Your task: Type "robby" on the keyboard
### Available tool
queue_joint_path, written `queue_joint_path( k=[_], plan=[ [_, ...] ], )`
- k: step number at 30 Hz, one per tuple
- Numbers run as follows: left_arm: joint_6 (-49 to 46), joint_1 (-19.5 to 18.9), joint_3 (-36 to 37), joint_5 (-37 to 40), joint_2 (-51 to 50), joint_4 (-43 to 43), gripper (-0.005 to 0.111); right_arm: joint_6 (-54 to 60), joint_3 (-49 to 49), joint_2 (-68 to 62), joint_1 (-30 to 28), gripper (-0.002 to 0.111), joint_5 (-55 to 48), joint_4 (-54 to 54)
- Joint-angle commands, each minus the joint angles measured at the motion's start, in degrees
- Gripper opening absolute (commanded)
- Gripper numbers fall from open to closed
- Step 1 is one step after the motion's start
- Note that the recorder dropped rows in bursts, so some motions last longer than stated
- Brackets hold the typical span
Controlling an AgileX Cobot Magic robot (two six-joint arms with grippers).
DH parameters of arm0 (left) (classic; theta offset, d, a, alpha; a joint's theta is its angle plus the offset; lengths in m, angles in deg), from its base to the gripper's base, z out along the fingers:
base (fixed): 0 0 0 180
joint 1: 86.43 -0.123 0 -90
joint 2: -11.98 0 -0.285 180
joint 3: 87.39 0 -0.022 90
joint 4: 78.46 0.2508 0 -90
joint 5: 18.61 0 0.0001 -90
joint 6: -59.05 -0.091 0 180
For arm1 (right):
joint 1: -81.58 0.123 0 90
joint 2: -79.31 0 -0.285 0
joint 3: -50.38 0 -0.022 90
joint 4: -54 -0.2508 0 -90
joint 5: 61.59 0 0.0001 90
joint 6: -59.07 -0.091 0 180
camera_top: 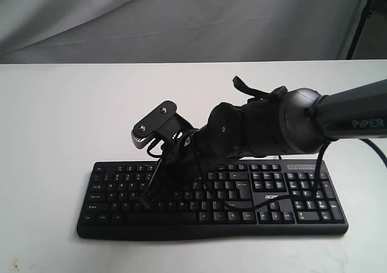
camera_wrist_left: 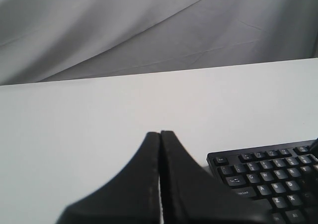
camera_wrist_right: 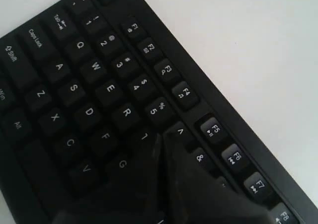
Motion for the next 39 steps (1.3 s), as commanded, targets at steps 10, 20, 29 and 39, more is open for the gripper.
queue_joint_path(
  k=[10, 20, 29, 39],
  plan=[
    [0.16, 0.36, 0.25, -0.42, 0.20, 0.27, 0.000, 0.00, 0.10, 0.04, -0.05, 0.000, 0.10, 0.80],
    [0.16, 0.36, 0.25, -0.42, 0.20, 0.27, 0.000, 0.00, 0.10, -1.35, -0.05, 0.000, 0.22, 1.68],
    [0.16, 0.36, 0.25, -0.42, 0.20, 0.27, 0.000, 0.00, 0.10, -2.15, -0.05, 0.000, 0.61, 1.68],
    [0.16, 0.36, 0.25, -0.42, 0.20, 0.27, 0.000, 0.00, -1.37, 4.06, -0.29, 0.000, -0.28, 3.67]
  ],
)
